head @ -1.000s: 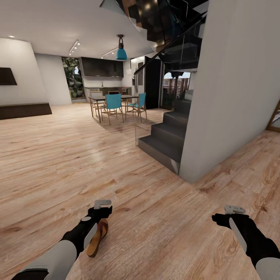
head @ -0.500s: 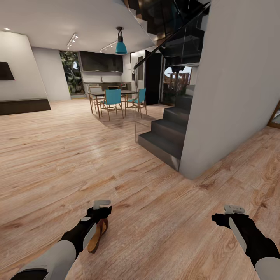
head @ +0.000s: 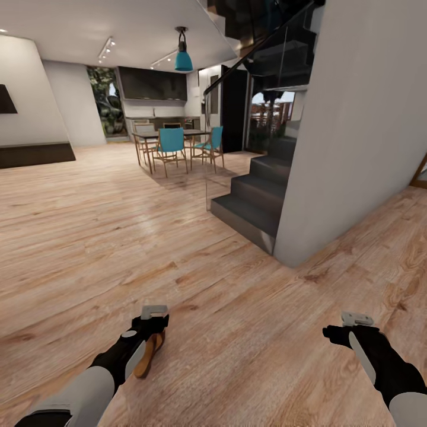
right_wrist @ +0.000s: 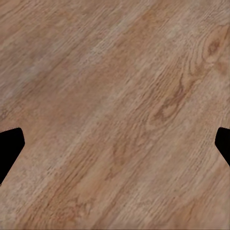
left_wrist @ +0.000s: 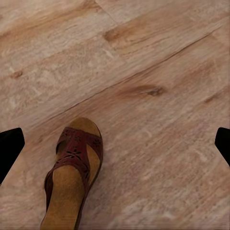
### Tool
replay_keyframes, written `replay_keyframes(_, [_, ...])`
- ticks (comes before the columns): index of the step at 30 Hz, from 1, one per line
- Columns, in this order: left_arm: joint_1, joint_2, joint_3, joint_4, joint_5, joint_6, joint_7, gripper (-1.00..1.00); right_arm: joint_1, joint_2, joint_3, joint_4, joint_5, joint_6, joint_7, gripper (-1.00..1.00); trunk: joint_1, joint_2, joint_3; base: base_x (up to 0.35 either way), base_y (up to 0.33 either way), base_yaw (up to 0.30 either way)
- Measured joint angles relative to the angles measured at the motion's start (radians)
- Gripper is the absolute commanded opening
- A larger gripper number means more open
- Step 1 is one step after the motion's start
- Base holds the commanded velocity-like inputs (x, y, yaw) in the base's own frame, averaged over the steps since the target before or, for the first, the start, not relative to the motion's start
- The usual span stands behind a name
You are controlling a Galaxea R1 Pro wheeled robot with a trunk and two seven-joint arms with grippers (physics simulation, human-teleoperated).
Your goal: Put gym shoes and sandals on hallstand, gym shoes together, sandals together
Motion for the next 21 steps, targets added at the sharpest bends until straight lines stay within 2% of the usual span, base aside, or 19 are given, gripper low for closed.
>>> replay_keyframes(13, [0.0, 0.002, -0.001, 0.0, 0.0, 0.0, -0.001, 1.0, 0.0, 0.0, 0.0, 0.0, 0.0, 0.0, 0.0, 1.0, 0.006, -0.003, -0.05, 0.0, 0.0, 0.0])
replay_keyframes(21, [0.0, 0.022, 0.0, 0.0, 0.0, 0.0, -0.001, 1.0, 0.0, 0.0, 0.0, 0.0, 0.0, 0.0, 0.0, 1.0, 0.009, -0.005, -0.078, 0.0, 0.0, 0.0])
